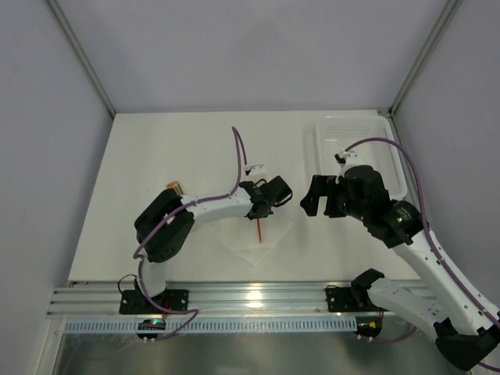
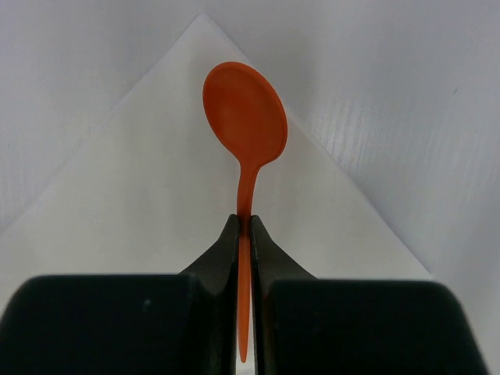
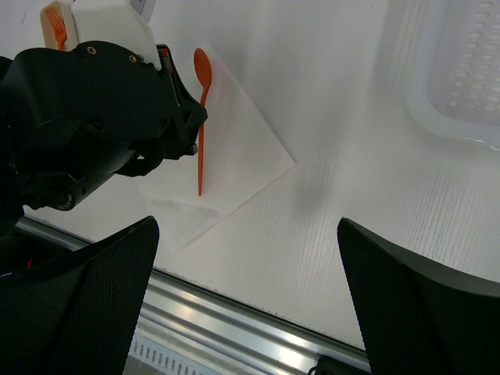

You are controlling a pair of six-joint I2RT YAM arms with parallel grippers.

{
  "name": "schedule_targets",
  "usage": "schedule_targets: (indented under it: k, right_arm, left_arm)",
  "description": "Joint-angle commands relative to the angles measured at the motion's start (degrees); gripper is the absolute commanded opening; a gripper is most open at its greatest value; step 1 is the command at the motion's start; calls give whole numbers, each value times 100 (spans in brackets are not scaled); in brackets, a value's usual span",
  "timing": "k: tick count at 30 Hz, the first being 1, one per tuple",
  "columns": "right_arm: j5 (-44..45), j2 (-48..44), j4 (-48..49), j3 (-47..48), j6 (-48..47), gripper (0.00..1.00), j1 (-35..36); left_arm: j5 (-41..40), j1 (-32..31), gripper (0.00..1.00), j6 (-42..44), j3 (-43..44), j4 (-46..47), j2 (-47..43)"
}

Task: Place the utensils on the paper napkin and roll it up
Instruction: Place the utensils on the napkin.

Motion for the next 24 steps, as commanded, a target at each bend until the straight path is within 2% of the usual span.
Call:
schedule_targets:
  k: [1, 24]
  right_arm:
    - [9, -74, 16, 208, -36, 99, 20]
    - [17, -118, 16, 138, -54, 100, 20]
  left_arm:
    - [-112, -26, 0, -79, 188, 68, 66]
    - [64, -26, 0, -53, 30, 59, -13]
